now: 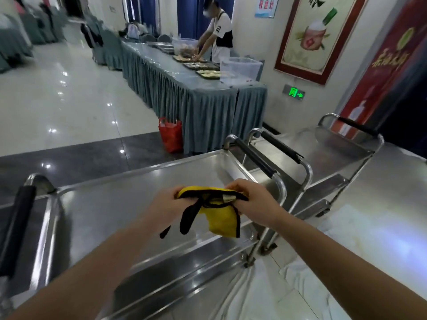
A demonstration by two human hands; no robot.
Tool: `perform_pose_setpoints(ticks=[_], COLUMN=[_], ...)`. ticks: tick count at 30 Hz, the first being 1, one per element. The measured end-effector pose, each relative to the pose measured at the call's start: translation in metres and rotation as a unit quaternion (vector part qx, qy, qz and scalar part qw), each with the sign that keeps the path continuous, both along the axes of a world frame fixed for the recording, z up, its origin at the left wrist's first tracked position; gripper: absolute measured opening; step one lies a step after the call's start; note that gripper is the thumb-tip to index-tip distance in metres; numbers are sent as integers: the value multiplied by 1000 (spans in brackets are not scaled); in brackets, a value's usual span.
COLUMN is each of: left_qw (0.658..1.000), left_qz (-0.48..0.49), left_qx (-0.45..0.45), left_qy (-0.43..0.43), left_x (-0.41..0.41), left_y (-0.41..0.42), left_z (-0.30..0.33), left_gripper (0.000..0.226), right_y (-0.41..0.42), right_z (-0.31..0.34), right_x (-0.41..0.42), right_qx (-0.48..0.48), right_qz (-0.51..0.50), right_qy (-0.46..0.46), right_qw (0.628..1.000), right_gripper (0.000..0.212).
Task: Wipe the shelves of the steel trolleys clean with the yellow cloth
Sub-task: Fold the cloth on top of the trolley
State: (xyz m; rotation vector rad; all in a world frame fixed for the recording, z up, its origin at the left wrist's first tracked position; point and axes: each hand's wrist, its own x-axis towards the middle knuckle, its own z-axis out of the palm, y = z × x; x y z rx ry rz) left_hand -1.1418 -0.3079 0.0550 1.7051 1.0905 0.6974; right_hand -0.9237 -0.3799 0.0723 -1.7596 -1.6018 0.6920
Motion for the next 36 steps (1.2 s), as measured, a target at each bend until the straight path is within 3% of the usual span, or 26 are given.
perform_pose_setpoints(ticks=[5,11,15,19,23,28,31,36], left_qw=[999,999,995,993,988,979,959,950], left_qz=[5,25,55,72,101,164,211,220], left_qx=[-33,-35,-80,-92,-87,-124,-184,-220], left_qy=[-19,-11,-7,18,76,19,-40,-33], left_x=[29,84,130,174,208,236,241,237], left_y=[11,33,58,83,101,111,120,145], left_z=[14,19,17,11,4,-9,-18,-31], left_gripper=[1,16,6,20,32,21,32,32], right_y=[8,28,58,95,126,160,177,211], right_z=[7,0,-6,-21,-45,-70,-81,-88], right_x=[30,84,131,179,220,238,229,202], right_qx=[15,8,-14,-59,-116,-159,-188,-186], right_qz=[-15,-20,10,27,23,37,70,156], right_qy=[1,31,61,131,182,199,199,277], right_qw=[1000,999,998,989,976,966,959,930], right_gripper=[34,36,25,19,27,33,22,66])
